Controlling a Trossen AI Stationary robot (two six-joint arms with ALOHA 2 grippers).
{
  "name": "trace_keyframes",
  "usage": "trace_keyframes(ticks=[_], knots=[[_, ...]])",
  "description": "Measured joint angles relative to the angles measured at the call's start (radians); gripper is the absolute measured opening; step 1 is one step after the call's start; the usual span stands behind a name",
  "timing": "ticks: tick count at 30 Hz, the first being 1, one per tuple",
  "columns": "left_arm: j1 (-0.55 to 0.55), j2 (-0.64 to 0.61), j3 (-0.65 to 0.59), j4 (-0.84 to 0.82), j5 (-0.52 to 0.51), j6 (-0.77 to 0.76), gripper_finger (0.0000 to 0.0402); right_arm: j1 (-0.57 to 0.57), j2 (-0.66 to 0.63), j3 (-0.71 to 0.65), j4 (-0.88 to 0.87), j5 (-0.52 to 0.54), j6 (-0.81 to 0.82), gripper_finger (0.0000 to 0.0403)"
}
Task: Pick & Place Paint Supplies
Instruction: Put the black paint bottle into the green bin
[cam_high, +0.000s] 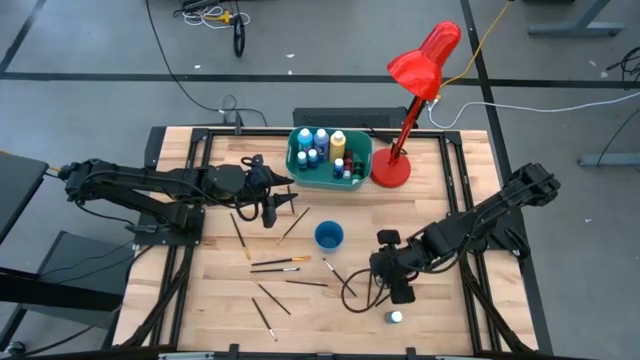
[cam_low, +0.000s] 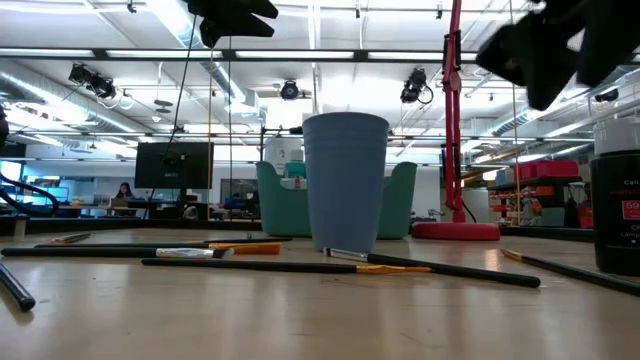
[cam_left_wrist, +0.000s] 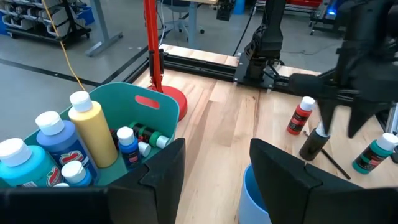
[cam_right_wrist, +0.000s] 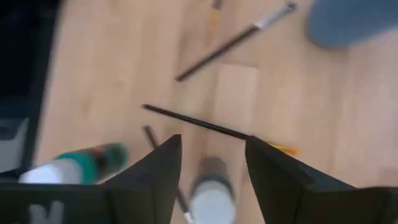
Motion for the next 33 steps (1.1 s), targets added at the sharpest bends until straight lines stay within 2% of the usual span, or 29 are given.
trace_keyframes(ticks=[7, 14, 20, 25, 33], knots=[[0.0, 0.0, 0.0, 0.0, 0.0, 0.0, 0.019, 0.008, 0.0, -0.006, -0.07, -0.026, 0.046, 0.0226], [0.0, 0.0, 0.0, 0.0, 0.0, 0.0, 0.019, 0.013, 0.004, -0.055, -0.061, -0.009, 0.09, 0.0229], [0.0, 0.0, 0.0, 0.0, 0.0, 0.0, 0.019, 0.013, 0.005, -0.116, -0.049, -0.028, 0.125, 0.0216], [0.0, 0.0, 0.0, 0.0, 0.0, 0.0, 0.019, 0.012, 0.005, -0.115, -0.041, -0.027, 0.123, 0.0199], [0.0, 0.0, 0.0, 0.0, 0.0, 0.0, 0.019, 0.012, 0.004, -0.115, -0.006, -0.025, 0.12, 0.0135]])
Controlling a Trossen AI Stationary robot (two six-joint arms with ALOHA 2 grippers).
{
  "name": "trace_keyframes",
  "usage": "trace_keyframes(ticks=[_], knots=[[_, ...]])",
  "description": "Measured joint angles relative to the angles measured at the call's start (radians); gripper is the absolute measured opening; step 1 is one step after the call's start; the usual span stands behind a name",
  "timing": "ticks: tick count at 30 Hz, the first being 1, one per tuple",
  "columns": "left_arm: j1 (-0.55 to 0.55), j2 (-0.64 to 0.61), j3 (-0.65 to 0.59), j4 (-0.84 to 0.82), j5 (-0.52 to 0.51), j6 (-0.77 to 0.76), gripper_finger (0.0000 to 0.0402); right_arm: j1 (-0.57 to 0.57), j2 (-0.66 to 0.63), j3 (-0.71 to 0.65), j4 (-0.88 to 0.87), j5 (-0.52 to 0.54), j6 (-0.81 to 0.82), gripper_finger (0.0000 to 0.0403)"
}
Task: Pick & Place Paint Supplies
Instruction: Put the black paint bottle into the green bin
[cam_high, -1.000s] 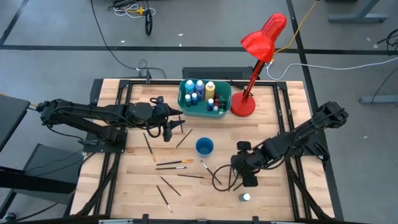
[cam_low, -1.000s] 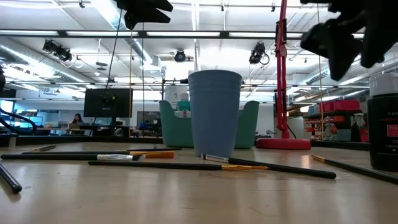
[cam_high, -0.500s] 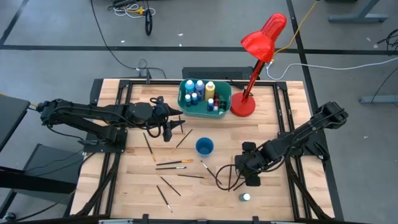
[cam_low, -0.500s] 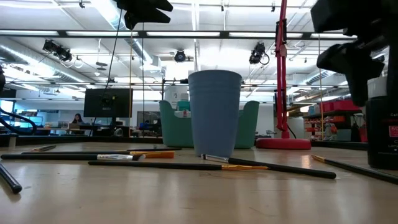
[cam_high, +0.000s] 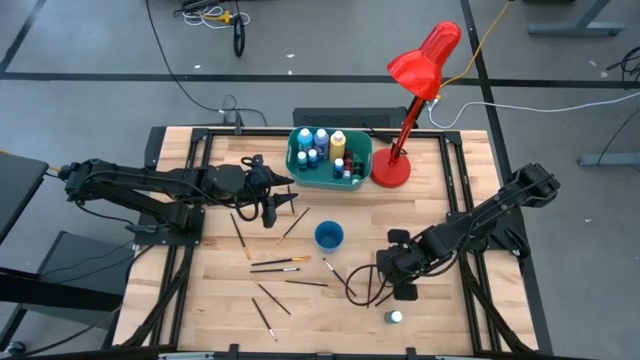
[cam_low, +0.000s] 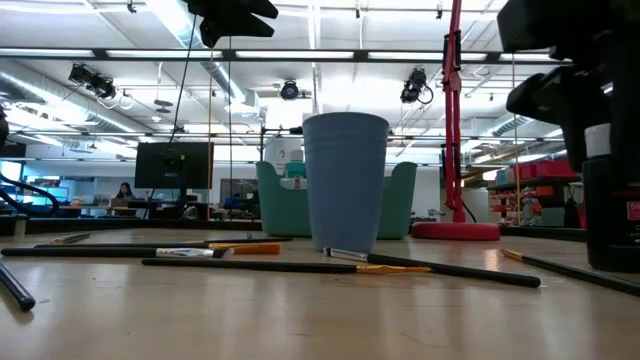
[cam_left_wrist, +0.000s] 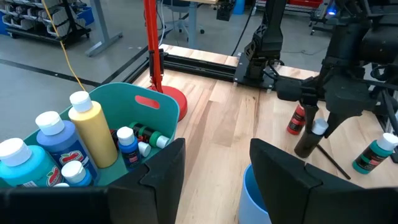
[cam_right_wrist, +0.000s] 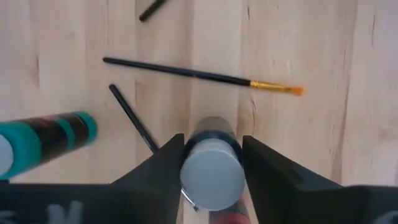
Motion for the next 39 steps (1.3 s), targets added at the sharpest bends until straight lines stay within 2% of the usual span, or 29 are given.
trace_keyframes(ticks=[5, 15, 17, 21, 25, 27, 31, 34, 39], knots=[[0.0, 0.0, 0.0, 0.0, 0.003, 0.0, 0.019, -0.015, 0.001, 0.011, 0.039, -0.004, -0.008, 0.0112], [0.0, 0.0, 0.0, 0.0, 0.029, 0.0, 0.019, -0.115, 0.001, 0.185, 0.009, 0.054, -0.196, 0.0108], [0.0, 0.0, 0.0, 0.0, 0.029, 0.0, 0.019, -0.145, 0.001, 0.244, -0.04, 0.088, -0.266, 0.0108], [0.0, 0.0, 0.0, -0.001, 0.025, 0.017, 0.019, -0.219, 0.001, 0.374, -0.13, 0.234, -0.419, 0.0114], [0.001, 0.0, 0.0, -0.001, 0.023, 0.055, 0.019, -0.346, 0.0, 0.437, -0.06, 0.293, -0.586, 0.0112], [0.001, 0.0, 0.0, -0.001, 0.021, 0.083, 0.019, -0.425, 0.0, 0.437, 0.037, 0.263, -0.658, 0.0111], [0.001, 0.0, 0.0, -0.001, 0.018, 0.134, 0.019, -0.583, 0.027, 0.438, 0.231, 0.117, -0.748, 0.0112], [0.001, 0.0, 0.0, -0.005, 0.021, 0.143, 0.019, -0.679, 0.076, 0.436, 0.313, 0.019, -0.804, 0.0112], [0.0, 0.0, 0.0, -0.011, 0.021, 0.143, 0.019, -0.778, 0.194, 0.436, 0.343, -0.004, -0.877, 0.0112]])
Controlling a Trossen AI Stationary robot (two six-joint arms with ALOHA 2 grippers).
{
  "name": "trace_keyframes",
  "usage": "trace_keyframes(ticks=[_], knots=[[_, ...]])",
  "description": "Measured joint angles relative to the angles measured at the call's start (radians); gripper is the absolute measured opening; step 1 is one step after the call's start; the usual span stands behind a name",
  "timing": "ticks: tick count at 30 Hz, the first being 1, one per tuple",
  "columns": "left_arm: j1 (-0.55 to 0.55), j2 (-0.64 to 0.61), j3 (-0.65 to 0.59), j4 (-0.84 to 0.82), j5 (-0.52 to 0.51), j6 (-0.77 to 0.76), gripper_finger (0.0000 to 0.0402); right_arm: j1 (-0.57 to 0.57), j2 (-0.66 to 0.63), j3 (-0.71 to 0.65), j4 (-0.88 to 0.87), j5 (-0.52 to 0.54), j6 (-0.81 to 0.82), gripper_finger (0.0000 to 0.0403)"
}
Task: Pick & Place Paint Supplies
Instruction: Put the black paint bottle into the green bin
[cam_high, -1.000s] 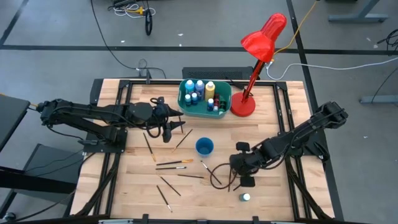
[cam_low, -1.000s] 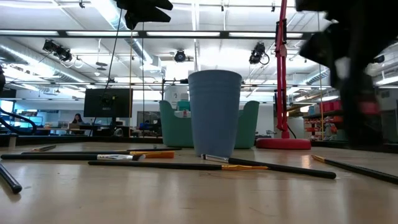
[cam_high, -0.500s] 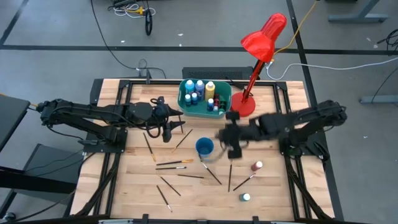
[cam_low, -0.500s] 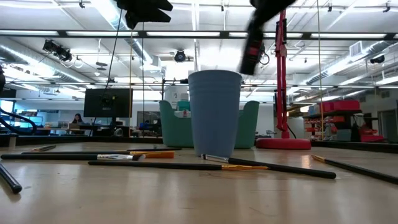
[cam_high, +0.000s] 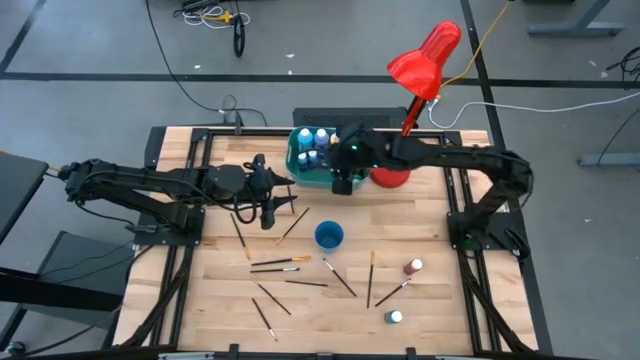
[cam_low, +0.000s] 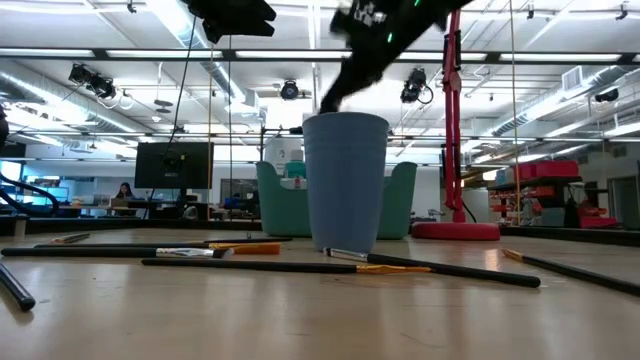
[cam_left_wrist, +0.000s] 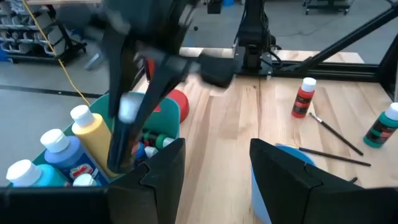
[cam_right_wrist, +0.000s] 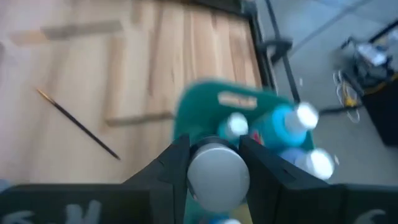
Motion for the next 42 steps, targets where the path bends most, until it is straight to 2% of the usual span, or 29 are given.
trace_keyframes(ticks=[9, 15, 22, 42], knots=[[0.0, 0.0, 0.0, 0.003, -0.043, -0.001, 0.019, -0.134, 0.156, -0.001, 0.006, -0.032, -0.045, 0.0112], [0.0, 0.0, 0.0, 0.003, -0.044, -0.003, 0.019, -0.173, 0.212, 0.0, -0.013, -0.055, -0.09, 0.0112], [0.0, 0.0, 0.0, 0.003, -0.044, -0.003, 0.019, -0.176, 0.237, 0.002, 0.0, -0.056, -0.152, 0.0126], [0.0, 0.0, 0.0, 0.002, -0.044, -0.04, 0.019, -0.197, 0.237, 0.001, 0.072, -0.051, -0.141, 0.0181]])
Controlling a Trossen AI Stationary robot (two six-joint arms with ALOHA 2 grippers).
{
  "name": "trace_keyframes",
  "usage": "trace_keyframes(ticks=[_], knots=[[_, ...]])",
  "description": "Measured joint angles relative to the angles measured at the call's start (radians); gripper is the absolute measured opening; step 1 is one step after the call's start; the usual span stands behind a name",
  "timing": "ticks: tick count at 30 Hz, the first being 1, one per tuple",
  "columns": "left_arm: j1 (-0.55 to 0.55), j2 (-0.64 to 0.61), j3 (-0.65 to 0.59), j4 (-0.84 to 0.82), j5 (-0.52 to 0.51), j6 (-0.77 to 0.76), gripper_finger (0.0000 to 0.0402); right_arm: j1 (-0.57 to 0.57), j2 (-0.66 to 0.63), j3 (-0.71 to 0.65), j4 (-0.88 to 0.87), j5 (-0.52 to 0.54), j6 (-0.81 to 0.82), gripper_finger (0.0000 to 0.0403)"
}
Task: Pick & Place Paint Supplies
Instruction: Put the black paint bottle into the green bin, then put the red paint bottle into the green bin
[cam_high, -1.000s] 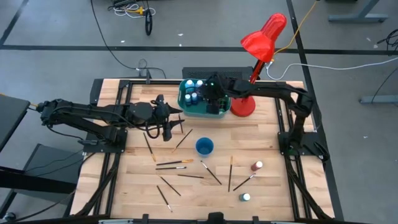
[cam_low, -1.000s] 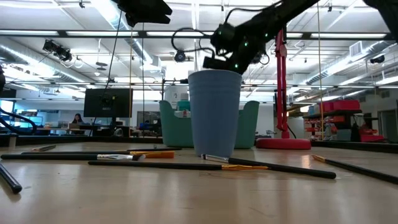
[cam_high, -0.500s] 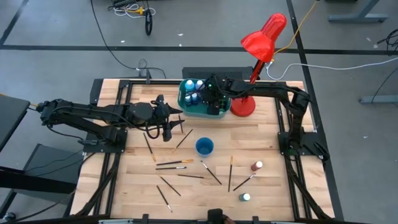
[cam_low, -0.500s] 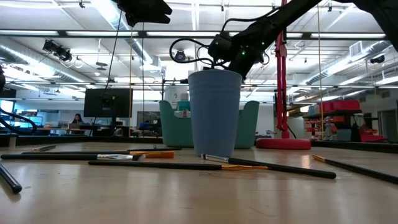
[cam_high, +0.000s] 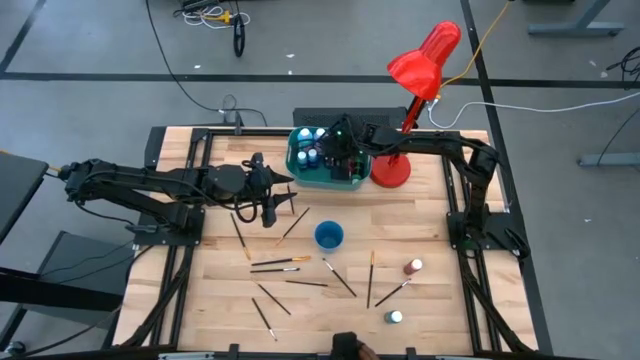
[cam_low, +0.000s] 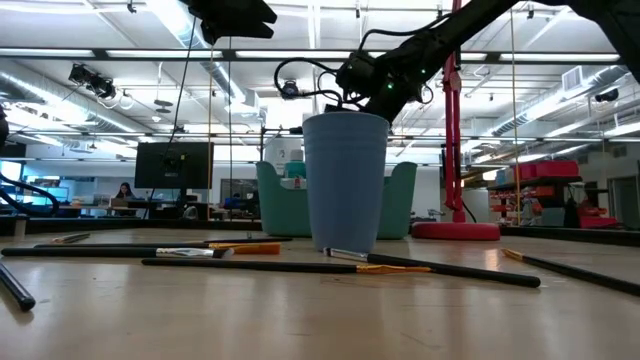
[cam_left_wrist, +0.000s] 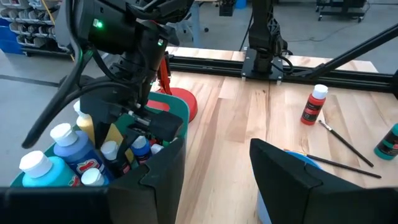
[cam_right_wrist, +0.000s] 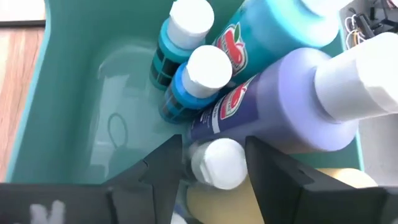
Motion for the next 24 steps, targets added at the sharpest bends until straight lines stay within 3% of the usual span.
trace_keyframes(ticks=[8, 17, 24], knots=[[0.0, 0.0, 0.0, -0.003, 0.0, 0.015, 0.019, 0.049, -0.077, -0.001, -0.059, 0.008, 0.031, 0.0183], [0.0, 0.0, 0.0, -0.003, 0.0, 0.005, 0.019, 0.209, -0.238, -0.001, -0.199, -0.007, 0.151, 0.0183], [0.0, 0.0, 0.0, 0.002, 0.0, -0.05, 0.019, 0.388, -0.328, -0.001, -0.381, -0.148, 0.237, 0.0183]])
